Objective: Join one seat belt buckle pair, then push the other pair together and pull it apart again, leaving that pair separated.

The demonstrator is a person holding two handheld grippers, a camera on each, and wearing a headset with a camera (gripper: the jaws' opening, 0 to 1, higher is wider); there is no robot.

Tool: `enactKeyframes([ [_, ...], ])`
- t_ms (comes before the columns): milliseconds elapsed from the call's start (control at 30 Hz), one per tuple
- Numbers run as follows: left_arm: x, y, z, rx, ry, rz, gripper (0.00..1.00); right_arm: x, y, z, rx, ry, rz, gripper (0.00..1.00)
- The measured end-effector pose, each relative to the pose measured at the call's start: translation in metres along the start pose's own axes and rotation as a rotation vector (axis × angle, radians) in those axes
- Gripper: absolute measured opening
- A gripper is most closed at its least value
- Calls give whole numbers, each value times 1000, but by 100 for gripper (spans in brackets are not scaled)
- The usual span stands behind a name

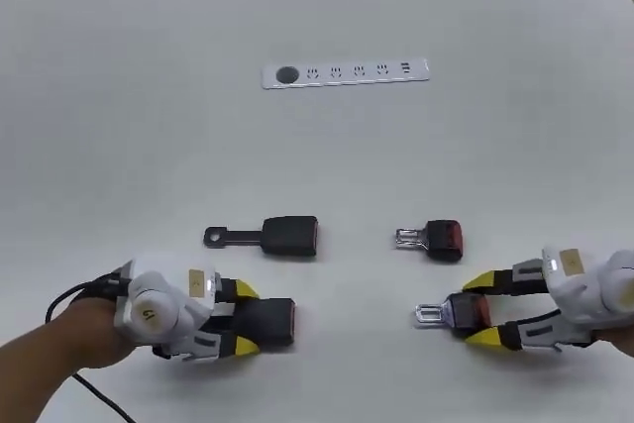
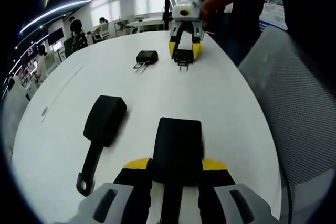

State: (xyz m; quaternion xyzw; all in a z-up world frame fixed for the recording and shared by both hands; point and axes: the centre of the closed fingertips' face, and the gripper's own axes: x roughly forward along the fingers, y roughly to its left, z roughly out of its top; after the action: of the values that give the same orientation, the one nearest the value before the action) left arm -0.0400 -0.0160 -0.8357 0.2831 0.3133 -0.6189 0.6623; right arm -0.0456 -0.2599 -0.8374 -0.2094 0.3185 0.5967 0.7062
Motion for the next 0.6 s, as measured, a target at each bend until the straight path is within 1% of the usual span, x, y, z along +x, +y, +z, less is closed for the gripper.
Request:
enactKeyframes([
  [267, 1, 1, -2, -9, 11, -2, 35, 1, 0, 2, 8, -37, 5, 35],
  [367, 2, 1, -2, -17, 11, -2, 35, 2, 1, 6, 21, -62, 0, 35],
  [600, 2, 2, -3, -30, 15, -3, 35, 8, 2, 12, 38, -98, -12, 35],
])
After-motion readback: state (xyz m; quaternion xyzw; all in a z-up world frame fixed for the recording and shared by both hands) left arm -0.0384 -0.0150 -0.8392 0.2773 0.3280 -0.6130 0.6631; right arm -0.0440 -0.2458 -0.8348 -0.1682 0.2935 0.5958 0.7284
